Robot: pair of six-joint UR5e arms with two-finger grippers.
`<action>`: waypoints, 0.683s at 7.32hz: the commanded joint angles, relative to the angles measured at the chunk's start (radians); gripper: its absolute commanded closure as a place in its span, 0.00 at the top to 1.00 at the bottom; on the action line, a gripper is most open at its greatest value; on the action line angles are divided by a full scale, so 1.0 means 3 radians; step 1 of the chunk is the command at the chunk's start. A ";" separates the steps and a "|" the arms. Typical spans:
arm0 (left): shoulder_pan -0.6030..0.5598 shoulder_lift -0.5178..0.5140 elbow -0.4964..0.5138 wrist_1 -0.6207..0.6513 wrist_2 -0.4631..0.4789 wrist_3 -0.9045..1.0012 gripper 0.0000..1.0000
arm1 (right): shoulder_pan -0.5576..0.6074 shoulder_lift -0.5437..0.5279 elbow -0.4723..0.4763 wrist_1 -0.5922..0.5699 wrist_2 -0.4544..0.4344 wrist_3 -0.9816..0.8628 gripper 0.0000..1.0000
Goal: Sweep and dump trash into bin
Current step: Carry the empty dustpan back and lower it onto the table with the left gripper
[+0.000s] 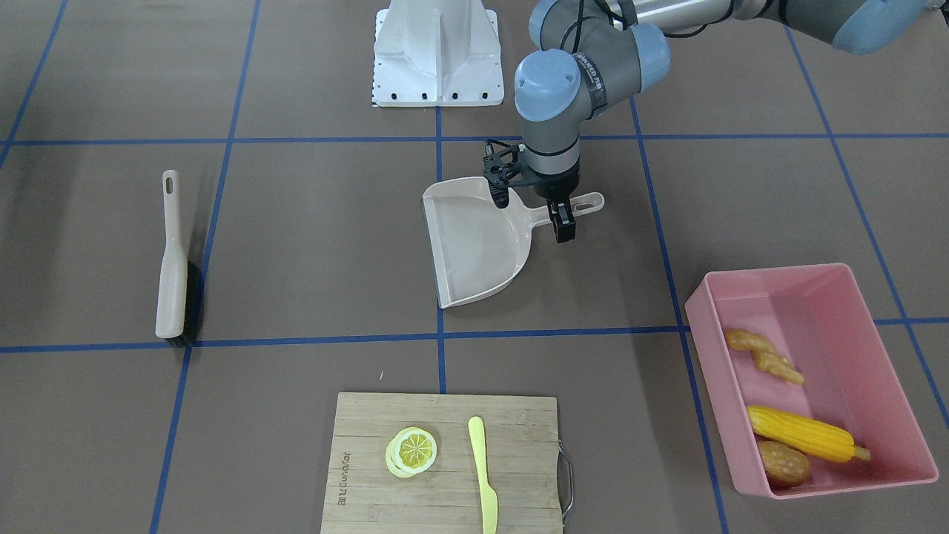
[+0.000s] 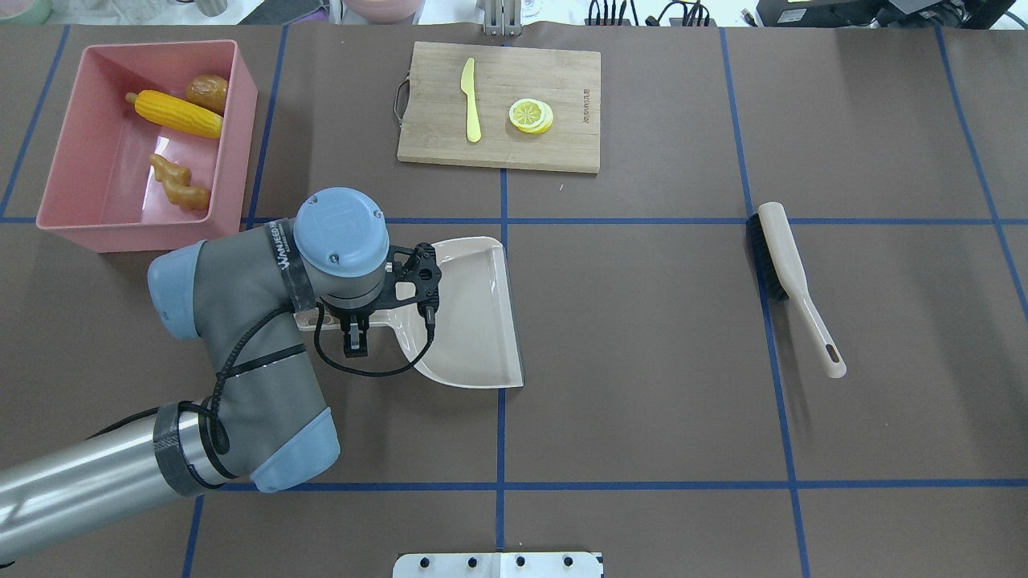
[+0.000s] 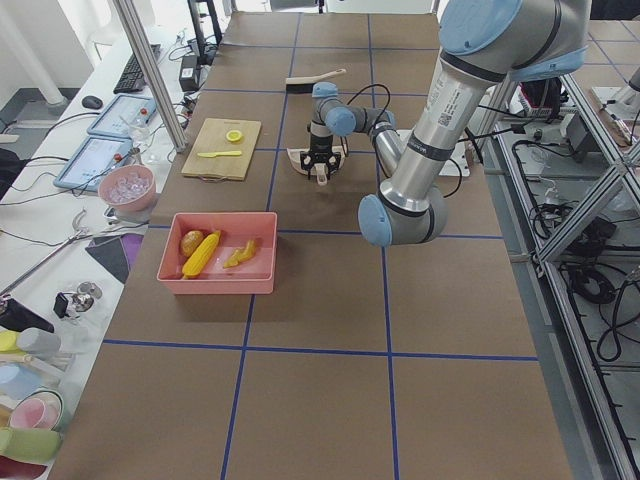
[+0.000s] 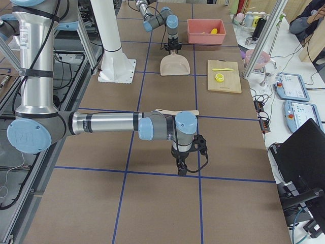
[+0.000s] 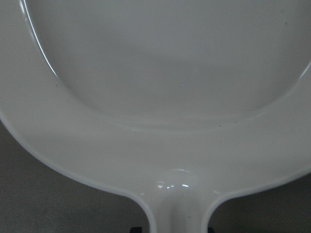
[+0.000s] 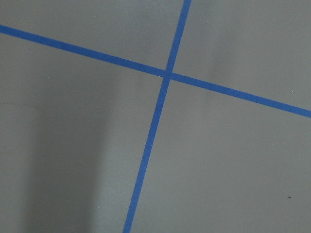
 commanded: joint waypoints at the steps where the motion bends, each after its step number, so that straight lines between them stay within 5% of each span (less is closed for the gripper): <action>1: -0.0359 0.0121 -0.0371 0.0006 -0.0020 -0.0014 0.98 | 0.0000 0.0000 0.0004 0.0002 0.0000 0.0000 1.00; 3: -0.0595 0.0101 -0.0628 -0.0039 -0.0040 -0.0106 0.98 | 0.0000 0.0000 0.0004 0.0002 0.0000 0.0000 1.00; 5: -0.0769 0.0091 -0.0660 -0.0085 -0.0270 -0.1053 0.98 | 0.0000 -0.0005 -0.0001 -0.0003 0.0000 0.0000 1.00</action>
